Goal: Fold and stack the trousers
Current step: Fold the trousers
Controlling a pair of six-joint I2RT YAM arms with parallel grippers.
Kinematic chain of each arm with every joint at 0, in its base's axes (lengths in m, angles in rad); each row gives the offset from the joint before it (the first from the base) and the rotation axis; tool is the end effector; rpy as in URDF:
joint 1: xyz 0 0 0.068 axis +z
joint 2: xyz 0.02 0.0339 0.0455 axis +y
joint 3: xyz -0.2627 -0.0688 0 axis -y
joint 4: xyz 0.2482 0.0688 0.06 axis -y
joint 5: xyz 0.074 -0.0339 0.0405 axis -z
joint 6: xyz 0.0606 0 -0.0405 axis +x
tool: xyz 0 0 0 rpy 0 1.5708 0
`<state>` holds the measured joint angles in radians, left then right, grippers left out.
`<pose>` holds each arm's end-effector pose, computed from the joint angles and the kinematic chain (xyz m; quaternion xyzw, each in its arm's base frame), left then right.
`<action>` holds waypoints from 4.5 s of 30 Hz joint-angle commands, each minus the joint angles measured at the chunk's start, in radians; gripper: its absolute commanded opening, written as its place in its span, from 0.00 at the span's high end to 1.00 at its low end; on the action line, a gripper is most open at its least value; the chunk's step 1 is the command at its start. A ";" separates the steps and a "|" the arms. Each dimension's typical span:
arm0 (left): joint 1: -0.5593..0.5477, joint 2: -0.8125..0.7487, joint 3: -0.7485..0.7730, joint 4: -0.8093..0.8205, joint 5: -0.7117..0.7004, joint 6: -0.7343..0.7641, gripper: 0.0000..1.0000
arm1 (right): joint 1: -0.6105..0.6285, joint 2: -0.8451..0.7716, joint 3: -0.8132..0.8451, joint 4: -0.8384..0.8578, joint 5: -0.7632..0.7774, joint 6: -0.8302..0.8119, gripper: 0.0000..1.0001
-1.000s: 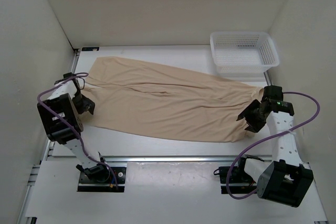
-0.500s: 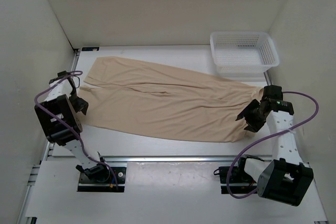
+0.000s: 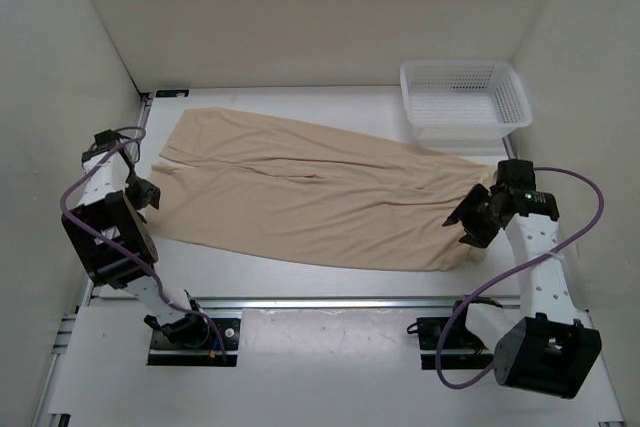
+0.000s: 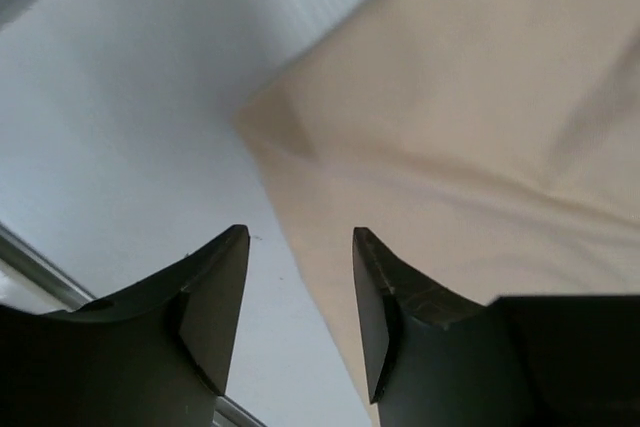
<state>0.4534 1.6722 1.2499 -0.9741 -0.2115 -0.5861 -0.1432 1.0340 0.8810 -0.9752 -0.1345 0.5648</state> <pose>0.2827 0.1519 0.1966 -0.5000 0.8553 0.0992 0.0934 0.1967 -0.0201 0.2396 0.3236 0.9182 0.1099 0.2004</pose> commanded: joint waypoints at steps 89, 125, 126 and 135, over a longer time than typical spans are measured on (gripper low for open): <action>0.119 -0.066 0.109 0.009 0.216 0.037 0.90 | 0.033 0.149 -0.300 0.282 0.210 0.379 0.45; 0.148 -0.331 0.218 -0.132 0.109 0.039 0.90 | 0.067 -0.284 0.056 -0.172 0.423 0.282 1.00; 0.148 -0.331 0.227 -0.141 0.109 0.048 0.90 | 0.067 -0.284 0.068 -0.183 0.432 0.282 1.00; 0.091 -0.186 0.342 -0.117 0.141 0.078 0.90 | 0.067 -0.230 0.156 -0.184 0.567 0.291 1.00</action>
<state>0.5488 1.4422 1.5314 -1.1183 -0.0792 -0.5312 -0.0826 0.7727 0.9672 -1.1606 0.3256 0.8566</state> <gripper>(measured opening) 0.113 0.005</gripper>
